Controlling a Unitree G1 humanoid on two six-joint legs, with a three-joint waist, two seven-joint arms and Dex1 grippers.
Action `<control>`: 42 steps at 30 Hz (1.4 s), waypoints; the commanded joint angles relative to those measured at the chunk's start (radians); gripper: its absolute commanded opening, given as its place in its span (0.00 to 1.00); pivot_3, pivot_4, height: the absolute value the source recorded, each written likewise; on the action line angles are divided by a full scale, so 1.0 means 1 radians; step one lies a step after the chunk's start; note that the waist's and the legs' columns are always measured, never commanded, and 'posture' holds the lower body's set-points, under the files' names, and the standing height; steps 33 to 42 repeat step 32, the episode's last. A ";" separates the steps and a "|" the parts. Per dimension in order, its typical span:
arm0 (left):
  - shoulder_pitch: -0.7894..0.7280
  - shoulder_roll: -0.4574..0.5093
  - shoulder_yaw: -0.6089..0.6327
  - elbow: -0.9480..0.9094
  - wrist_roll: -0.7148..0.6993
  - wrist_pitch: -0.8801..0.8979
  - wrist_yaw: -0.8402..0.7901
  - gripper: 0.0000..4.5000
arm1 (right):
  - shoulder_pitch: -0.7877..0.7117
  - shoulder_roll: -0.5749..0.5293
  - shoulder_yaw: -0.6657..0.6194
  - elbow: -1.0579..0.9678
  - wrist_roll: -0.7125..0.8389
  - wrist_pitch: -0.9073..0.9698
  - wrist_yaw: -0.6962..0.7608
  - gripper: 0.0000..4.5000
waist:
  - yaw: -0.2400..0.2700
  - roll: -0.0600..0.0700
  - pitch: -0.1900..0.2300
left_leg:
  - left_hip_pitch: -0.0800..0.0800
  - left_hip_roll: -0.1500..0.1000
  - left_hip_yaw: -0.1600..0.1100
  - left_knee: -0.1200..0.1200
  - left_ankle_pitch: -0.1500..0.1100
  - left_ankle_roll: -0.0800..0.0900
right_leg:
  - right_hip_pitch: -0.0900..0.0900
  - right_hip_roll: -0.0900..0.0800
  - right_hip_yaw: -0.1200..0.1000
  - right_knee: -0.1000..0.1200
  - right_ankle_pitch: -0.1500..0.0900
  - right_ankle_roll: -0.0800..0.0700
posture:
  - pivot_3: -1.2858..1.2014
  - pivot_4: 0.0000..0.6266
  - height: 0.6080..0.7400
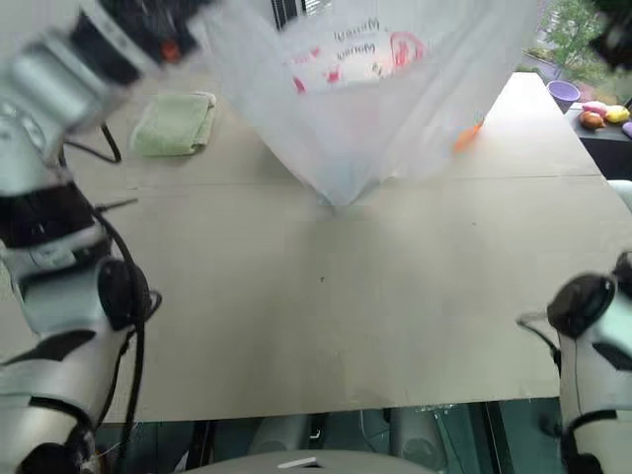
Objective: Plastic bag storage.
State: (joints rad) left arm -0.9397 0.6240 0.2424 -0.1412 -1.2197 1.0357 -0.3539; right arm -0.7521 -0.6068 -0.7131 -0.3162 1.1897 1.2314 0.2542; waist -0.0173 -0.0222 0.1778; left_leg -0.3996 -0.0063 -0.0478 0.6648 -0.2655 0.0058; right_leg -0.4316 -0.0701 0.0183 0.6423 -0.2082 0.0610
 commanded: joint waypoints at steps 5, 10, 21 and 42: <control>0.507 0.022 -0.167 -0.320 0.334 -0.299 -0.191 0.12 | 0.633 0.009 0.321 -0.447 -0.285 -0.232 0.077 0.12 | -0.001 0.006 0.003 | -0.005 -0.002 0.012 0.004 0.000 0.000 | -0.013 0.000 0.012 0.005 0.000 0.001 | 0.52 0.24 1.00; 0.784 0.029 -0.112 -0.356 0.450 -0.457 -0.275 0.61 | 0.918 -0.069 0.320 -0.461 -0.450 -0.478 0.286 0.64 | 0.003 0.006 0.002 | 0.009 0.003 0.012 0.005 -0.003 0.005 | 0.003 0.004 0.010 -0.001 -0.003 0.000 | 0.52 0.24 1.00; 1.250 0.120 0.104 -0.377 0.486 -0.559 -0.527 0.93 | 1.241 -0.100 0.059 -0.285 -0.606 -0.810 0.585 0.99 | 0.006 0.001 0.000 | 0.020 0.013 0.013 0.007 -0.003 0.005 | 0.016 0.008 0.008 -0.005 -0.006 0.001 | 0.52 0.24 1.00; 1.338 0.095 0.101 -0.401 0.538 -0.637 -0.580 0.93 | 0.911 -0.261 0.231 0.084 -0.720 -0.943 0.724 0.99 | 0.004 0.003 0.000 | 0.020 0.013 0.015 0.004 -0.004 0.005 | 0.015 0.013 0.009 -0.006 -0.004 -0.006 | 0.52 0.24 1.00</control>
